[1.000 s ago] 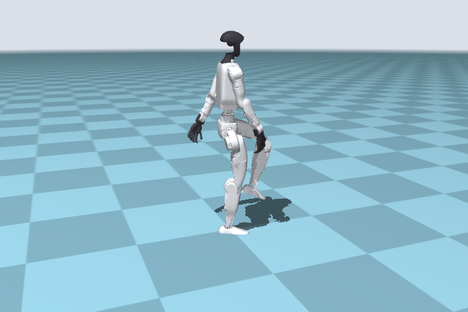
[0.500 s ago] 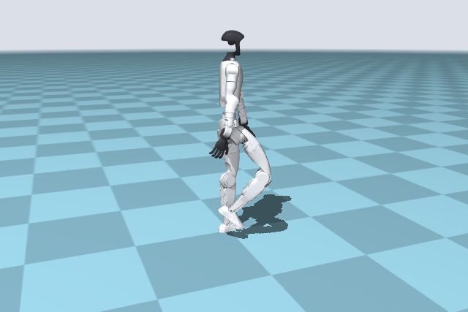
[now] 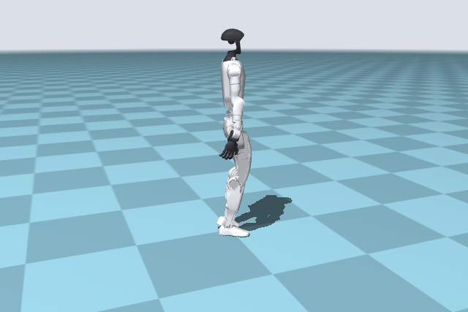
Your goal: In place motions
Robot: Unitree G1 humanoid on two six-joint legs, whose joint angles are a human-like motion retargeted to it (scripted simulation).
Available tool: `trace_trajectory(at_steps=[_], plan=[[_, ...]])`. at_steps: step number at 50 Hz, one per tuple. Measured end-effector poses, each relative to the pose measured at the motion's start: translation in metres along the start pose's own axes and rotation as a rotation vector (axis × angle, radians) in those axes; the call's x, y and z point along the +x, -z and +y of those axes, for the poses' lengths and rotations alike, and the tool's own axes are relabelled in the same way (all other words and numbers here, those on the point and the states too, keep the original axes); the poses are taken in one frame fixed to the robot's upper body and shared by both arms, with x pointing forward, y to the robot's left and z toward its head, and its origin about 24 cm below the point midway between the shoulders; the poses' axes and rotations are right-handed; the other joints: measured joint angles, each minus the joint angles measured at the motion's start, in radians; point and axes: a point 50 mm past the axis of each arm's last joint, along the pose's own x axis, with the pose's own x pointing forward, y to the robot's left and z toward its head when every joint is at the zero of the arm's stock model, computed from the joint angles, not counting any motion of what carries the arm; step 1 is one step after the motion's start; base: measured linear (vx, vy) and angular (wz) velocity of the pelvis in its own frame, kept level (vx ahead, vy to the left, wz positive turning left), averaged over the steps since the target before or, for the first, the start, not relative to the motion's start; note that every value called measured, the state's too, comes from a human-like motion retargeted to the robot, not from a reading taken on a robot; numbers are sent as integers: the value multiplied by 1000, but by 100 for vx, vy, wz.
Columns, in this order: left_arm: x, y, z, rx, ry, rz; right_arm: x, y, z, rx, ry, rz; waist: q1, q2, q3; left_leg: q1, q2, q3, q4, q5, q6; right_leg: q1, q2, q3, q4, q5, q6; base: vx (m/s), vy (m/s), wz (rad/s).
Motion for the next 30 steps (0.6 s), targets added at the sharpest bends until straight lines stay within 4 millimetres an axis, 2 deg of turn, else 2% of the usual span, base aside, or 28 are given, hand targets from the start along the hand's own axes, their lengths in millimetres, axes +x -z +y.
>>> trace_trajectory(at_steps=[2,5,7,11,15,17,19,23,25,28,30], plan=[[-1,37,10,-101,-65,114,-16,-52,-4,-56,8,-149,-6,-29,34,-161,27,-66,238,146,-2,-14,-40,-30,-7,27,11,-41,-21,74],[-7,81,31,-309,-130,204,-55,-131,-10,-230,39,-396,2,-75,115,-341,97,-38,588,89,49,17,-57,-26,-31,59,12,-31,-11,-5],[-12,107,33,-352,-94,284,-84,-169,-13,-321,76,-539,18,-71,127,-493,147,-42,777,43,64,9,-48,-16,-40,69,7,-16,-3,-17],[-27,163,40,-367,-94,425,-116,-204,-10,-338,154,-756,81,-70,91,-722,182,-51,1007,-13,86,-16,-41,-5,-37,76,-6,9,-2,-7],[-35,185,42,-413,-93,474,-142,-226,-8,-310,149,-915,108,-80,116,-784,201,-31,1084,-27,102,-3,-39,-6,-36,75,-26,0,0,0],[-36,190,40,-436,-94,499,-142,-226,-3,-301,120,-925,101,-79,115,-753,189,-36,1051,-21,92,9,-38,-17,-40,69,-33,4,1,23],[-36,190,38,-451,-97,503,-133,-220,1,-292,93,-901,86,-73,99,-689,172,-47,978,-11,81,18,-33,-34,-46,60,-37,11,0,36],[-28,171,33,-428,-83,449,-98,-190,7,-282,65,-762,44,-63,42,-478,105,-77,704,25,35,23,-25,-65,-62,44,-27,12,-1,39],[-21,153,30,-398,-73,405,-73,-164,9,-282,56,-649,27,-58,9,-335,57,-90,495,52,14,19,-20,-72,-60,32,-21,16,-2,16],[-12,119,26,-332,-83,317,-35,-108,10,-277,29,-418,22,-31,-37,-105,-3,-100,105,44,-6,10,18,-68,-35,1,-16,23,0,-14],[-7,89,23,-268,-92,246,-15,-63,9,-266,6,-242,24,-10,-43,33,-32,-121,-105,-156,7,13,47,-66,6,-31,-16,24,1,-12]])
